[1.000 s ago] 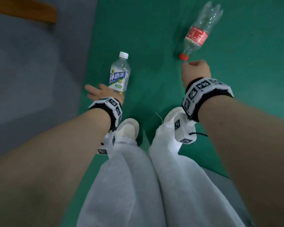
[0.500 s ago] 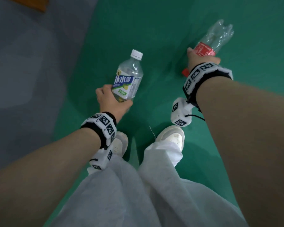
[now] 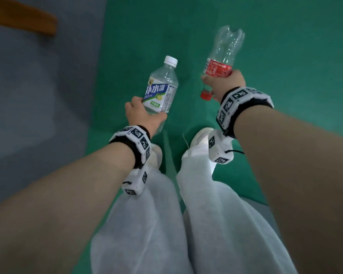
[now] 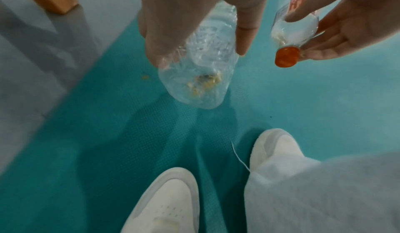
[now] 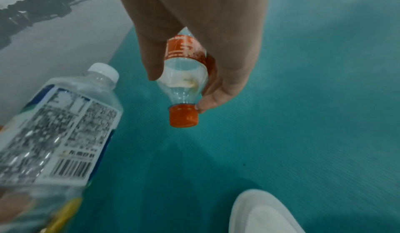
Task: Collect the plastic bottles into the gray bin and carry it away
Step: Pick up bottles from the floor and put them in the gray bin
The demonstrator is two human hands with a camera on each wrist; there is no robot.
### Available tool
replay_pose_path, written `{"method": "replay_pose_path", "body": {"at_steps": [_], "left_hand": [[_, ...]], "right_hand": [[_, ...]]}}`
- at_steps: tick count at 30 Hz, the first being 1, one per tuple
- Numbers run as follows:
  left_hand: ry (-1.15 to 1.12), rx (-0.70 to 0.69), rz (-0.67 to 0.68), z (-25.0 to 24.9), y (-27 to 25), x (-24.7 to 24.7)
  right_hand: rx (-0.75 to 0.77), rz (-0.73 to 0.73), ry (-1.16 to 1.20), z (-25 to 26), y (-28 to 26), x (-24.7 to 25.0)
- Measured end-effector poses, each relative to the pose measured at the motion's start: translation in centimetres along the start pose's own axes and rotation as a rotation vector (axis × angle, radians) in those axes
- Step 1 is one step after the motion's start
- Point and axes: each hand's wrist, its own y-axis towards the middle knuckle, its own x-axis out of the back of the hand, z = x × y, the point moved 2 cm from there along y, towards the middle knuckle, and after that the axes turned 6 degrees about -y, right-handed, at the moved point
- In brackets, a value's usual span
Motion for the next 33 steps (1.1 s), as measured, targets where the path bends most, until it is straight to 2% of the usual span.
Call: {"method": "replay_pose_path", "body": {"at_steps": [10, 19, 26, 28, 33], "left_hand": [[0.121, -0.128, 0.187, -2.2, -7.9, 6.0], [0.280, -0.241, 0.337, -4.2, -13.8, 7.2], [0.426, -0.340, 0.418, -3.0, -19.1, 4.2], [0.451, -0.354, 0.476, -2.4, -21.0, 2.7], [0.381, -0.361, 0.588, -0.5, -26.8, -0.9]], "right_hand": [[-0.109, -0.002, 0.304, -5.7, -13.2, 1.7], [-0.201, -0.007, 0.488, -11.4, -21.4, 1.7], [-0.259, -0.108, 0.597, -18.1, -26.0, -0.4], [-0.264, -0.102, 0.634, -20.3, -27.1, -0.8], [-0.201, -0.055, 1.046, -26.8, -30.6, -1.8]]}}
